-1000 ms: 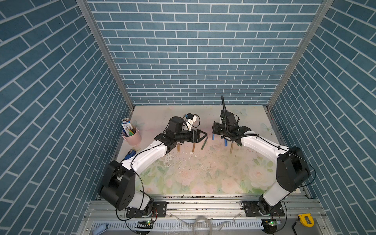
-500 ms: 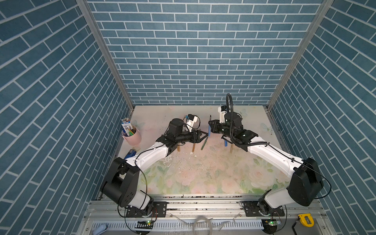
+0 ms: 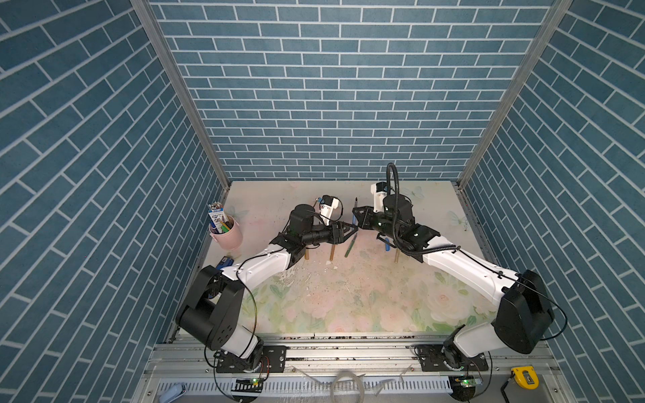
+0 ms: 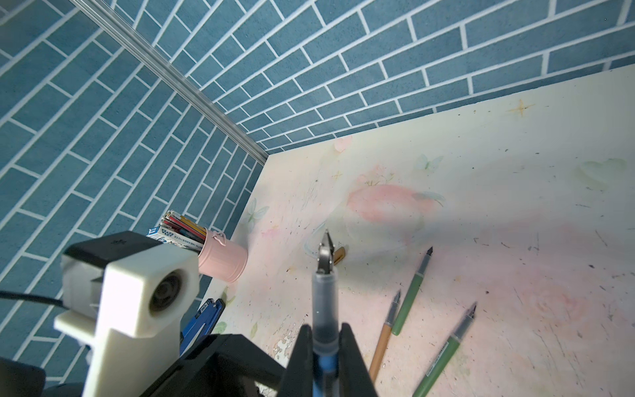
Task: Insert pens into pen caps
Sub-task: Pass a pen.
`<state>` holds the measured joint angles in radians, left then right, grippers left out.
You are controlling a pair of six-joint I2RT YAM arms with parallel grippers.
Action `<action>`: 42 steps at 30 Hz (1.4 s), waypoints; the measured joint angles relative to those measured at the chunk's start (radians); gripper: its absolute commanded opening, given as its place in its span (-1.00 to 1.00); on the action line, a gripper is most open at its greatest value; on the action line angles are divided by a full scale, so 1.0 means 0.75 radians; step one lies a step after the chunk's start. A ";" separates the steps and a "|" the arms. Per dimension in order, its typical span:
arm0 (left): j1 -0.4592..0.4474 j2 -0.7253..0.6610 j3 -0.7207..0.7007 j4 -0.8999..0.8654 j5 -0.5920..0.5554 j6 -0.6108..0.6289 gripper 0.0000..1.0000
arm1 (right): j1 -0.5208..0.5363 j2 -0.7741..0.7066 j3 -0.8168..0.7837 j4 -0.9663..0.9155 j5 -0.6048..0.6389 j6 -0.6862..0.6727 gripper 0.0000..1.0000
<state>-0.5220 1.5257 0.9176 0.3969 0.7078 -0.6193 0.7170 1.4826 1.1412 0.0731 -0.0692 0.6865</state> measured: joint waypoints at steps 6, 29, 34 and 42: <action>0.000 0.018 0.000 0.029 0.016 -0.036 -0.32 | 0.019 0.002 -0.015 0.039 -0.005 0.022 -0.97; 0.014 0.032 0.000 0.041 0.036 -0.087 -0.88 | 0.030 0.015 -0.020 0.072 -0.025 0.031 -0.71; 0.012 0.027 0.000 0.019 0.046 -0.038 -0.88 | 0.032 -0.019 -0.021 0.011 -0.020 0.026 -0.64; 0.032 -0.010 0.000 -0.057 -0.053 0.036 -0.88 | 0.031 -0.210 -0.027 -0.137 0.019 -0.021 -0.57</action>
<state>-0.4984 1.5185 0.9176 0.3542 0.6678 -0.5922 0.7399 1.3254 1.1210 -0.0299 -0.0551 0.6708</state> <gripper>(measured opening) 0.139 0.211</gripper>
